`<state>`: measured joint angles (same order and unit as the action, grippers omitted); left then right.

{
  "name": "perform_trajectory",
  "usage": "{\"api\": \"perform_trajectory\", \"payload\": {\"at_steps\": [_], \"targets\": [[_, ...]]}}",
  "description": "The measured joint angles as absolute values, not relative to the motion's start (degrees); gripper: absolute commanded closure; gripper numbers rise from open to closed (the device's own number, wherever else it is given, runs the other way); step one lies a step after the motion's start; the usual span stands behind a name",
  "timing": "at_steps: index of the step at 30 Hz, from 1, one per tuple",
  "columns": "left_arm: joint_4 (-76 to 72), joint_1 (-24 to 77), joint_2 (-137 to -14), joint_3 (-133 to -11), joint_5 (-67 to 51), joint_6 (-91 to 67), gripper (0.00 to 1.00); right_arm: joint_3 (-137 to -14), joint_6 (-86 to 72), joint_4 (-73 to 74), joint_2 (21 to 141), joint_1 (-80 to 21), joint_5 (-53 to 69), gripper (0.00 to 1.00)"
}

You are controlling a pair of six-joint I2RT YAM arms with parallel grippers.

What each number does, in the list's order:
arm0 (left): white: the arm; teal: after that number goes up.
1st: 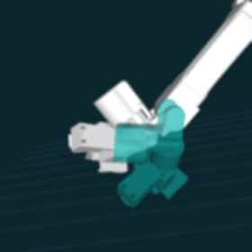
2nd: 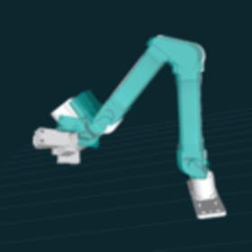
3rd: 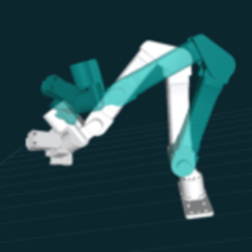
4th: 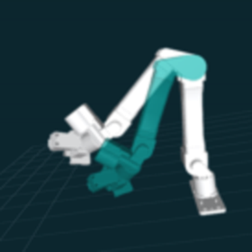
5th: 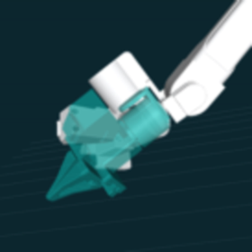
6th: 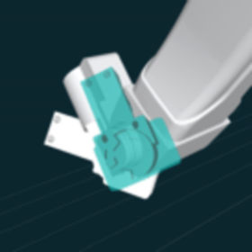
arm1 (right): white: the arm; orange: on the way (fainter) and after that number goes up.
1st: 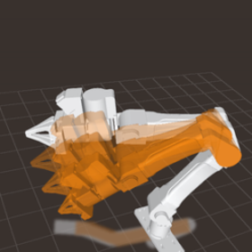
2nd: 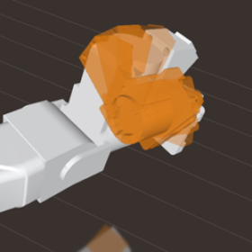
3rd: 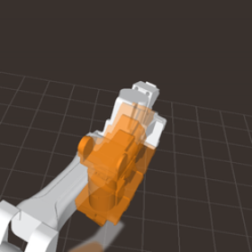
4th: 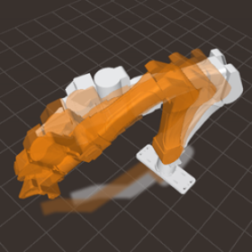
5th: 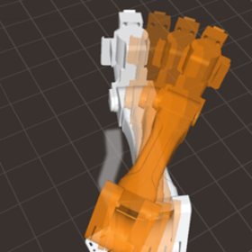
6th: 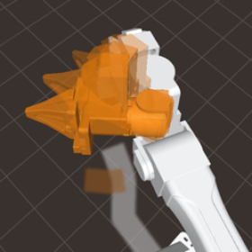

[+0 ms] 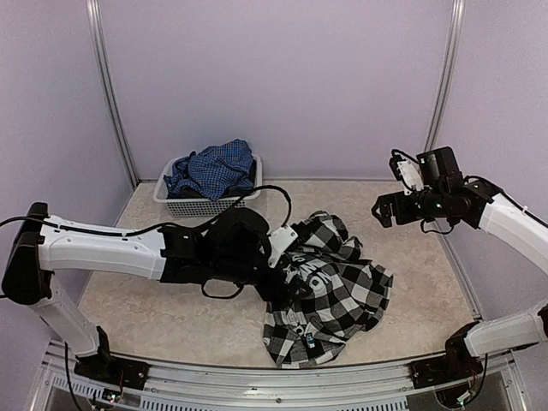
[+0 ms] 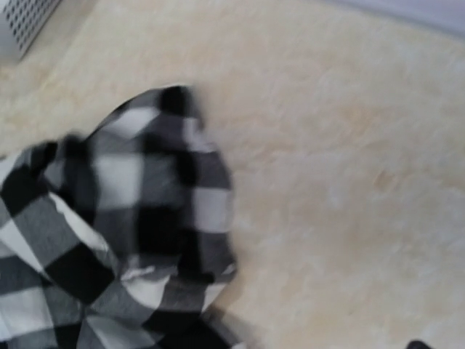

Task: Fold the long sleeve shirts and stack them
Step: Place the crumpled shirt at the center of the board, then flatten out the crumpled shirt at the center of the board.

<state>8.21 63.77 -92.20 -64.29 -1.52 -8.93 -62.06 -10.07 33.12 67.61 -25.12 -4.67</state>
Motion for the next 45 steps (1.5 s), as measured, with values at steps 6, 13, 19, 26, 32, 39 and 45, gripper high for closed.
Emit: {"api": "perform_trajectory", "payload": {"at_steps": [6,13,19,26,32,39,45], "targets": [[12.2,75.7,-101.3,-75.1,-3.3,-3.7,0.1,-61.0,-10.4,32.1,68.9,-24.9,-2.4,0.01],[19.0,79.6,-117.4,-89.4,-3.6,3.6,0.1,-61.0,-10.4,30.9,69.6,-21.5,1.4,0.0],[24.8,80.1,-125.7,-94.8,-4.1,7.8,0.12,-60.8,-10.5,30.0,69.6,-20.9,3.6,0.0],[26.3,79.8,-128.0,-95.1,-0.5,8.9,0.44,-59.2,-10.5,29.1,68.4,-20.9,5.8,0.0],[26.1,79.1,-127.7,-94.2,0.3,9.0,0.93,-57.9,-10.6,28.8,67.7,-20.9,6.4,0.0],[21.7,70.1,-111.3,-78.0,-4.0,5.3,0.87,-57.2,-10.8,29.3,67.1,-20.9,7.9,0.03],[8.3,54.5,-84.8,-66.1,-13.9,-4.3,1.0,-57.3,-9.8,29.0,65.9,-20.9,14.0,0.03]]}}
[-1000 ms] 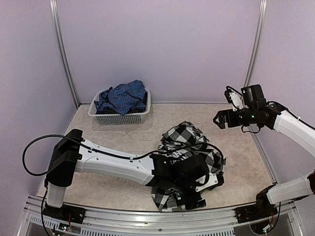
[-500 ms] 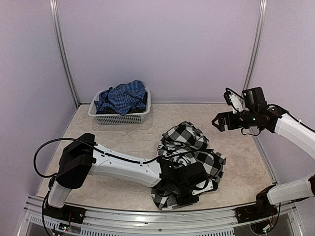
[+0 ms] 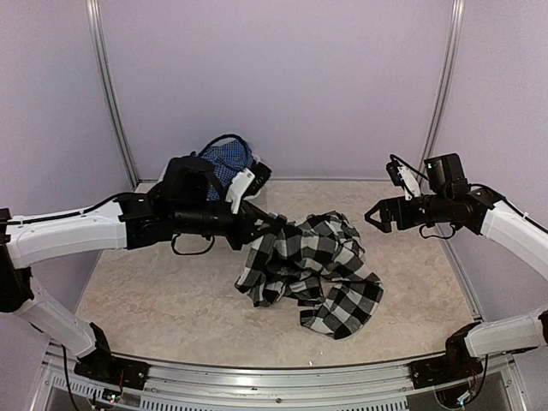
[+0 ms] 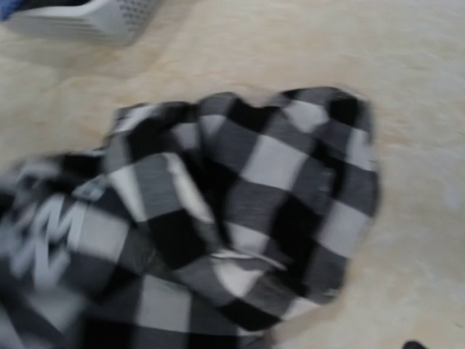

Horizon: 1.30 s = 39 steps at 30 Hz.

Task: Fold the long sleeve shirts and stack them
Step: Flatten out the crumpled shirt at the center of the board.

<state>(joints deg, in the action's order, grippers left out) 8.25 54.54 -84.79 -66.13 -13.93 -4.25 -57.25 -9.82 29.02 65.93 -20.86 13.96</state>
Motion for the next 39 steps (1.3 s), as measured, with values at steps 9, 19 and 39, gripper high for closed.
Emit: {"api": "perform_trajectory", "payload": {"at_steps": [9,19,39], "targets": [[-3.2,48.8,-74.8,-63.5,-19.0,-15.7,1.0,-56.3,-7.4,25.5,66.5,-24.9,23.3,0.01],[0.6,48.4,-75.7,-68.9,-14.1,-19.5,1.0,-47.3,-6.5,18.6,57.3,-30.0,26.9,0.01],[6.6,44.1,-75.7,-71.8,-14.2,-24.1,1.0,-51.2,0.0,13.3,75.4,-44.8,20.8,0.93]]}}
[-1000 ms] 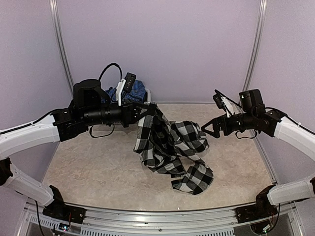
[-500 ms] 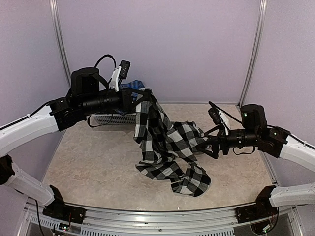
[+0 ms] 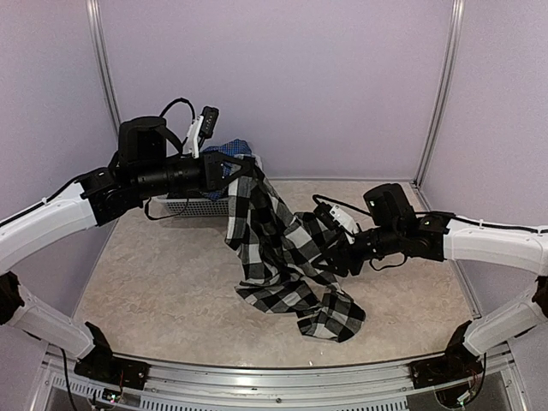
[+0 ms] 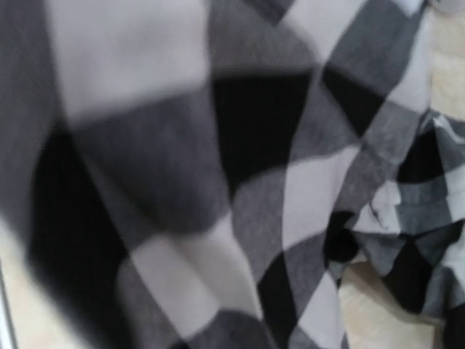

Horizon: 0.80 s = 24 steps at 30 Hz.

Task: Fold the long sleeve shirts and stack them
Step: Flatten out the crumpled shirt at the center of the board.

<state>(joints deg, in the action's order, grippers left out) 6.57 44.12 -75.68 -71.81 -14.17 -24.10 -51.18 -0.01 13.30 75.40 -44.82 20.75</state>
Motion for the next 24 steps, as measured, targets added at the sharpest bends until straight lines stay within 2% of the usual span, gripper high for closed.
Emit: {"api": "perform_trajectory", "payload": {"at_steps": [1,7,11,19,24], "targets": [[6.8,43.7,-75.2,-71.8,-14.2,-24.1,1.0,-51.4,0.4,13.3,75.8,-44.9,20.7,1.0],[8.5,39.0,-71.5,-71.7,-15.6,-22.7,0.99,-56.4,0.5,16.9,75.8,-44.5,12.0,1.0],[10.3,34.9,-70.4,-72.8,-15.7,-19.2,0.98,-66.0,0.6,22.3,72.4,-42.1,2.4,1.0],[10.8,33.7,-75.9,-82.2,-18.6,-13.6,1.0,-90.8,4.2,30.3,68.8,-41.1,-6.2,1.0],[11.9,33.4,-77.9,-81.3,-18.3,-12.1,1.0,-94.3,5.8,35.0,73.2,-41.1,-8.6,1.0]]}}
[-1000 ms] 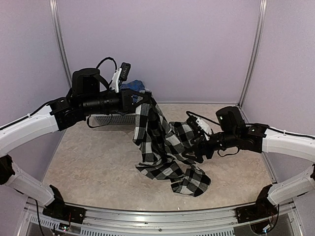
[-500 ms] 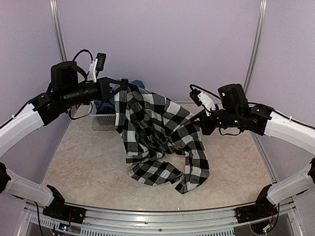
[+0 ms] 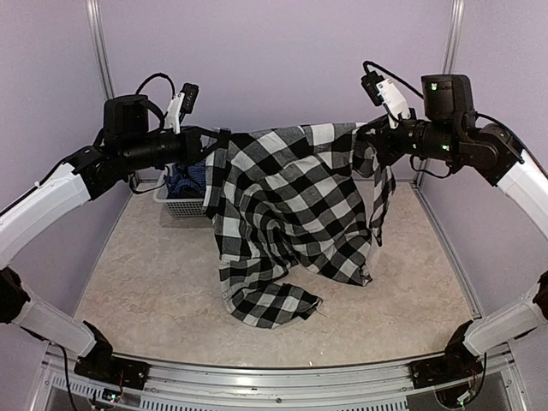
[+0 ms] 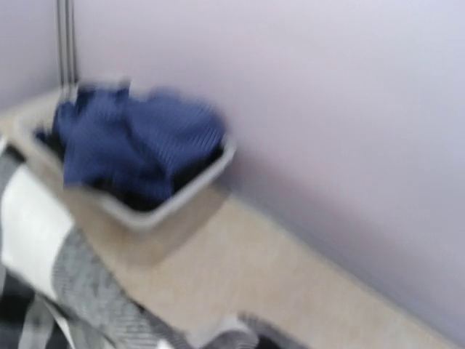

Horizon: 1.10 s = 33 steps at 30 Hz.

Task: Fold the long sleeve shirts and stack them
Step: Flatten out the crumpled shirt at the center of the board.

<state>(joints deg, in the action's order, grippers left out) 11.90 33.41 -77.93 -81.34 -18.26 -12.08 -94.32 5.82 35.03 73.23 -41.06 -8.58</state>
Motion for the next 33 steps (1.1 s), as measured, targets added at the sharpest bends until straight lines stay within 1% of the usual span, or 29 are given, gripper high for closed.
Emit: {"api": "perform_trajectory", "payload": {"at_steps": [5,7,8,12,16,17,18,20,21,22,23,24,25,29,33], "targets": [[14.5,32.4,-76.6,-75.1,-11.8,-10.9,0.97,-90.4,6.4,37.5,77.1,-41.1,-3.7,1.0],[15.4,32.3,-76.2,-71.6,-10.0,-10.8,0.98,-88.6,6.4,38.0,78.0,-41.1,-1.3,1.0],[15.5,32.3,-76.0,-69.3,-9.3,-10.8,1.0,-87.5,6.4,37.9,78.7,-41.1,-0.1,1.0],[17.5,32.3,-75.3,-61.1,-6.7,-11.1,1.0,-85.1,6.4,37.8,82.2,-41.1,2.4,1.0],[19.0,32.3,-70.9,-55.5,-3.5,-11.8,1.0,-85.0,6.7,37.2,86.7,-41.1,2.9,1.0],[19.5,32.3,-69.1,-55.0,-2.7,-12.0,0.93,-85.5,6.9,37.2,87.8,-41.1,3.0,1.0],[19.9,32.3,-67.4,-54.8,-1.9,-12.2,0.82,-86.2,7.2,37.0,88.9,-41.1,3.2,1.0],[20.3,32.3,-64.3,-54.8,-0.4,-12.5,0.54,-87.9,8.0,36.3,90.8,-41.1,4.0,1.0],[20.6,32.2,-63.3,-54.8,0.2,-12.3,0.48,-88.9,8.4,36.1,91.6,-41.1,4.5,1.0],[20.8,32.2,-62.7,-54.8,0.5,-12.2,0.34,-89.6,8.8,35.9,92.1,-41.1,5.2,1.0],[20.8,32.2,-62.6,-54.8,0.5,-12.3,0.28,-90.4,9.3,35.5,92.7,-41.1,6.1,1.0],[20.6,32.2,-62.5,-54.7,0.2,-11.6,0.08,-90.6,9.8,34.9,93.0,-41.1,7.2,1.0],[20.1,32.2,-62.5,-54.3,-0.6,-11.8,0.02,-90.6,10.3,34.5,93.1,-41.1,8.4,1.0],[16.4,32.2,-61.3,-52.5,-5.4,-10.8,0.01,-89.1,11.7,32.5,93.0,-41.1,15.1,1.0],[9.0,34.3,-61.0,-53.0,-10.3,-9.3,0.01,-86.1,12.8,31.2,92.9,-41.1,22.2,1.0]]}}
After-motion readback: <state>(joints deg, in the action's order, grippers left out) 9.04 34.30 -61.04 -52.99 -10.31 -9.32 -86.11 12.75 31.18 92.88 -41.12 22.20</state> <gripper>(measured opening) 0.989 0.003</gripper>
